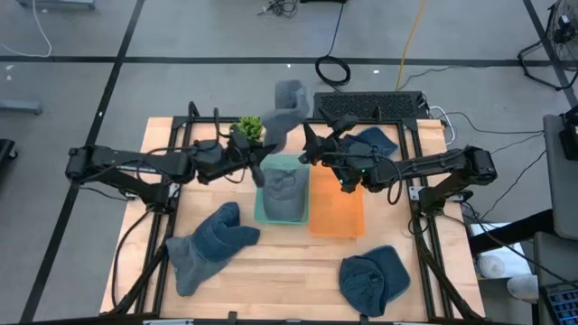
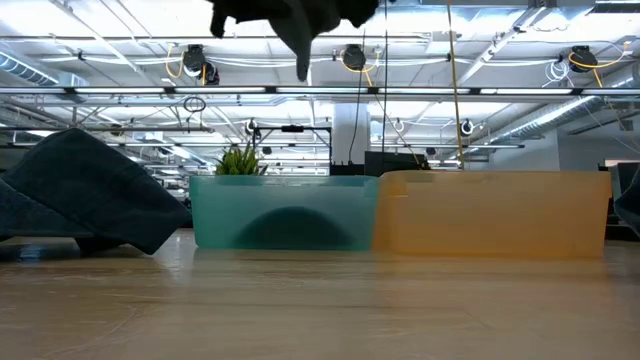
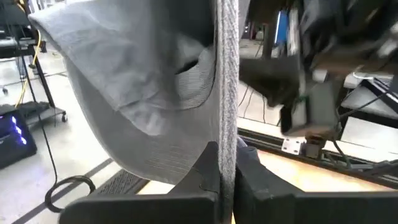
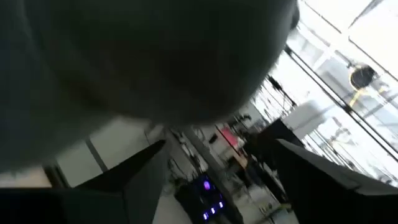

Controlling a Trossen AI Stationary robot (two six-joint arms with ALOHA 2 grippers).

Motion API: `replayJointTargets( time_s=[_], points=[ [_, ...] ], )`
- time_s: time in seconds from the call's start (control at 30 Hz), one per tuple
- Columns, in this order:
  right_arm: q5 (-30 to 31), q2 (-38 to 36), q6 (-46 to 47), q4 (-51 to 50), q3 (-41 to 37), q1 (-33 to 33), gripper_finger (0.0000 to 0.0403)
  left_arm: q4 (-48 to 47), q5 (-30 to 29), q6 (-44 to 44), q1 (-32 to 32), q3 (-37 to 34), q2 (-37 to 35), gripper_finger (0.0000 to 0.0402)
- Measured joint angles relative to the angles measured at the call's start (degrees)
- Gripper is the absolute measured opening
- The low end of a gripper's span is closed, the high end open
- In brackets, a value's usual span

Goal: Pick & Place hat
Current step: Put the top gray cap into the green bin

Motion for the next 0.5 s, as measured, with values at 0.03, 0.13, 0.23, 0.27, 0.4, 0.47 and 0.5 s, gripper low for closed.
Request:
replayJointTargets(
  time_s=[0.03, 0.13, 0.23, 0.27, 0.4, 0.47, 0.5],
  points=[
    [1.15, -0.01, 0.20, -0.07, -0.60, 0.03, 0.0288, -1.56, 0.07, 0.02, -0.04, 0.04, -0.72, 0.0007],
    [3.68, -0.01, 1.49, 0.01, -2.75, 0.04, 0.0298, -8.51, 0.32, 0.35, -0.28, -0.11, -4.12, 0.0007],
    [4.32, -0.01, 4.63, -0.05, -5.37, 0.00, 0.0301, -13.41, 0.43, 1.28, -0.80, 0.03, -7.24, 0.0007],
    [4.24, -0.01, 6.11, -0.02, -6.31, 0.00, 0.0302, -14.66, 0.39, 1.68, -1.19, 0.00, -7.97, 0.0007],
    [3.27, -0.01, 14.15, -0.22, -10.11, 0.04, 0.0302, -18.00, 0.51, 3.49, -2.59, -0.02, -10.85, 0.0007],
    [1.16, -0.03, 18.88, -0.45, -12.36, 0.03, 0.0302, -18.51, 0.48, 4.90, -3.49, 0.00, -12.38, 0.0007],
    [-0.51, -0.03, 21.35, -0.47, -13.46, 0.02, 0.0302, -19.38, 0.48, 5.85, -3.80, 0.00, -13.03, 0.0007]
  ],
)
